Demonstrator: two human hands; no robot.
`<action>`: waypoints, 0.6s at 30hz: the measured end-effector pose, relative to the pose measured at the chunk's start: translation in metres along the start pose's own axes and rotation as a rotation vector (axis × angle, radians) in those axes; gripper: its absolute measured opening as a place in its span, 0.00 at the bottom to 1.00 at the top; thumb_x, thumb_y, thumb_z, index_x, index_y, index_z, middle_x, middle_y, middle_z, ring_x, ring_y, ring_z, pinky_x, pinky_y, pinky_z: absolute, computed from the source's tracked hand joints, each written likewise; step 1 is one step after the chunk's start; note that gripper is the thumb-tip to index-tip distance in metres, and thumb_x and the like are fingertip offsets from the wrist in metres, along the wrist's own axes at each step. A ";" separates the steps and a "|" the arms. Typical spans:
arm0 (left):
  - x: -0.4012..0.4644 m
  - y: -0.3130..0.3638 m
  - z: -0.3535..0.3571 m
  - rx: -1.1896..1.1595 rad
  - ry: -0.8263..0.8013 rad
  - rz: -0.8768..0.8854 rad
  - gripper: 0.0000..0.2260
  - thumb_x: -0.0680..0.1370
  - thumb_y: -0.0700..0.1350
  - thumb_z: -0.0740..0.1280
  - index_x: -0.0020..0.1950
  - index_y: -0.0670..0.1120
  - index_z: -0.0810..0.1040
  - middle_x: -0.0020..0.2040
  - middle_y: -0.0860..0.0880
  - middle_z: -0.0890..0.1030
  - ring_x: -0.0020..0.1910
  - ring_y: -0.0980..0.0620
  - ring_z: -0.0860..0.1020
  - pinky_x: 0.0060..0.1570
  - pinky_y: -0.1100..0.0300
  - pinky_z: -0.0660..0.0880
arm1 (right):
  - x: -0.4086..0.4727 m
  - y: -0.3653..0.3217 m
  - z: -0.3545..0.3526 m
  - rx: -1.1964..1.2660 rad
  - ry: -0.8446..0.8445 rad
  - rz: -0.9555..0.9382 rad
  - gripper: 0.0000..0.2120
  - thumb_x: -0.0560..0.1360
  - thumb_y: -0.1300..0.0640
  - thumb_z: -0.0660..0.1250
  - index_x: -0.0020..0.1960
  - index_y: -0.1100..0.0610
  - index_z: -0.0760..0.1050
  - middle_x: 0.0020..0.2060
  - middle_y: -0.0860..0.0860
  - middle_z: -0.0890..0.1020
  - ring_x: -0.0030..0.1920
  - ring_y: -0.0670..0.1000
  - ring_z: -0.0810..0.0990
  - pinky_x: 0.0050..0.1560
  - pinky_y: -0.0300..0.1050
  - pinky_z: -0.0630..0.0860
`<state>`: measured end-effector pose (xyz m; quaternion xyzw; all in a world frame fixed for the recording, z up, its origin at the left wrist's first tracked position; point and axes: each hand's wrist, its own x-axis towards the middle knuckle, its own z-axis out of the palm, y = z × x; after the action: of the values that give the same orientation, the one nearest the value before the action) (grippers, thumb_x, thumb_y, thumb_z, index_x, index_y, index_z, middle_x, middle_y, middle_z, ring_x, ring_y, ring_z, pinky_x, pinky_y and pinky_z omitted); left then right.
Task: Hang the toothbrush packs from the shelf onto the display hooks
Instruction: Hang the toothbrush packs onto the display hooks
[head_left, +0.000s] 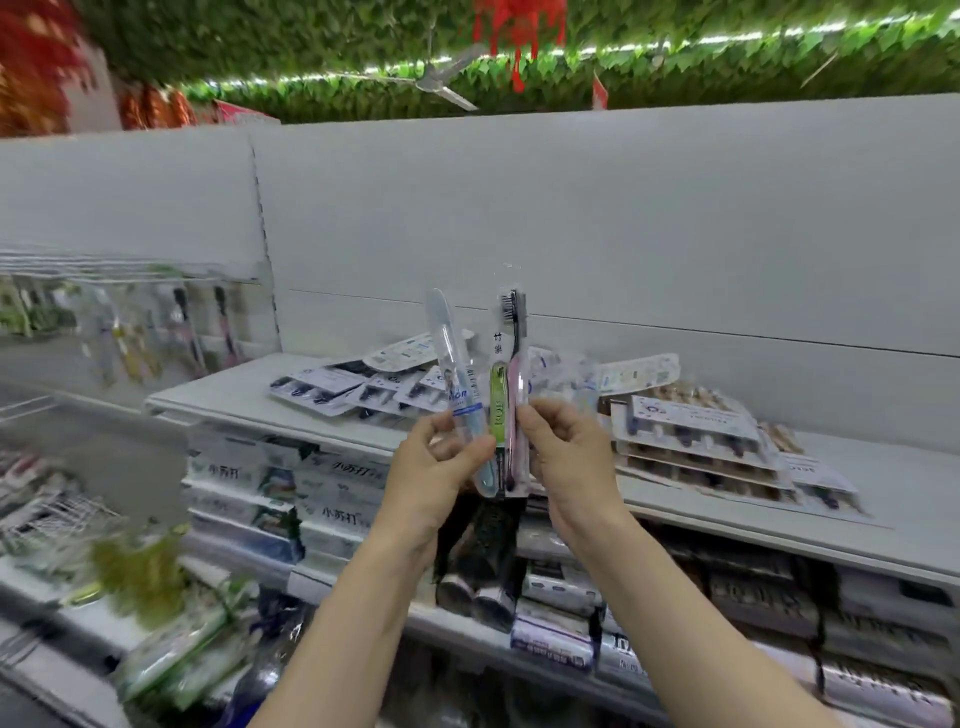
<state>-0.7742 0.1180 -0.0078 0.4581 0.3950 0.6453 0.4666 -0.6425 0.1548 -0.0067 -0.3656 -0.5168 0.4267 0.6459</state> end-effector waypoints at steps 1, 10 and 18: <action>-0.002 0.002 -0.017 0.012 0.002 0.000 0.17 0.73 0.35 0.73 0.60 0.43 0.75 0.42 0.47 0.86 0.38 0.54 0.84 0.35 0.63 0.77 | -0.005 0.004 0.017 0.002 -0.004 0.006 0.10 0.78 0.61 0.70 0.41 0.50 0.85 0.42 0.56 0.86 0.46 0.59 0.83 0.58 0.65 0.78; -0.009 0.035 -0.209 0.103 0.126 0.004 0.20 0.69 0.37 0.78 0.57 0.45 0.76 0.46 0.45 0.86 0.43 0.50 0.85 0.45 0.57 0.79 | -0.064 0.041 0.208 0.029 -0.035 0.134 0.04 0.78 0.60 0.70 0.51 0.59 0.82 0.47 0.60 0.86 0.50 0.62 0.84 0.55 0.60 0.81; -0.015 0.061 -0.342 0.134 0.176 -0.004 0.17 0.70 0.35 0.77 0.54 0.47 0.76 0.45 0.45 0.86 0.41 0.52 0.84 0.37 0.66 0.77 | -0.091 0.065 0.337 0.091 -0.080 0.227 0.07 0.77 0.62 0.70 0.55 0.60 0.81 0.50 0.61 0.86 0.53 0.64 0.84 0.55 0.63 0.81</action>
<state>-1.1147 0.0604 -0.0458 0.4290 0.4776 0.6542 0.3998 -0.9928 0.1045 -0.0317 -0.3748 -0.4776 0.5345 0.5880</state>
